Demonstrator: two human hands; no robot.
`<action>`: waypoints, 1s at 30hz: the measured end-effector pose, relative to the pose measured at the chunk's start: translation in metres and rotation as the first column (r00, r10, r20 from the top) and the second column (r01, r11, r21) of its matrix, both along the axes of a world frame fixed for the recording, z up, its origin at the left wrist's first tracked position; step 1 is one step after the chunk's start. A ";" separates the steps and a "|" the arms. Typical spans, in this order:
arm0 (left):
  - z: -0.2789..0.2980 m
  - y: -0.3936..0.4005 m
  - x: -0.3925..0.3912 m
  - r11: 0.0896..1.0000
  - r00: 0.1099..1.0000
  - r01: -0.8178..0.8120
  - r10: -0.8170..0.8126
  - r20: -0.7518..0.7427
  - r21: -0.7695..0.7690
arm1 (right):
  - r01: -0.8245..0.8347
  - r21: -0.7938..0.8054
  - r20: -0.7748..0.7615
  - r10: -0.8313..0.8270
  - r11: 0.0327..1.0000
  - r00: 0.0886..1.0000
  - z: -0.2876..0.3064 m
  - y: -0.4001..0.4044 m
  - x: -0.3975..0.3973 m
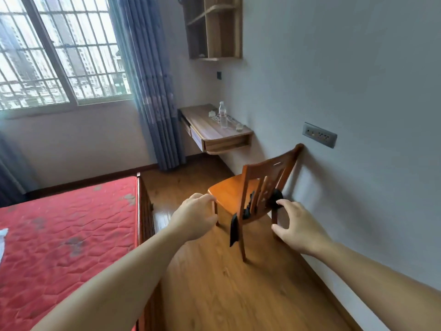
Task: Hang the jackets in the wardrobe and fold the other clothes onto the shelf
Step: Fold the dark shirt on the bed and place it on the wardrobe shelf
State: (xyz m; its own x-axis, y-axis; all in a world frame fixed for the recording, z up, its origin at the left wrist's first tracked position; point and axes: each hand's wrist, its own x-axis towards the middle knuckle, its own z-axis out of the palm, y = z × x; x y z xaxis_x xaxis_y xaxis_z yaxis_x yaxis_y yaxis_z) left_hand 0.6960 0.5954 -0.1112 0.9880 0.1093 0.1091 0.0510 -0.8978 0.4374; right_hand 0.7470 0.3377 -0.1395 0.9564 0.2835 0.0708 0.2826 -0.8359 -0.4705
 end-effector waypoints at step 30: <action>-0.087 0.047 0.524 0.953 0.986 -0.060 0.009 -0.169 -0.297 | 0.010 -0.194 -0.053 -0.021 0.981 0.998 -0.010 0.070 0.522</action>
State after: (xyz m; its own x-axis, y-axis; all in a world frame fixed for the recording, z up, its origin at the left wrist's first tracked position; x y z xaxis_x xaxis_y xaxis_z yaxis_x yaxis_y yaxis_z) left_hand 1.2197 0.6428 -0.1979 0.9845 0.1461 -0.0972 0.1733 -0.7230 0.6688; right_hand 1.2688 0.4074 -0.1498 0.9616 0.2720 -0.0360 0.2476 -0.9167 -0.3138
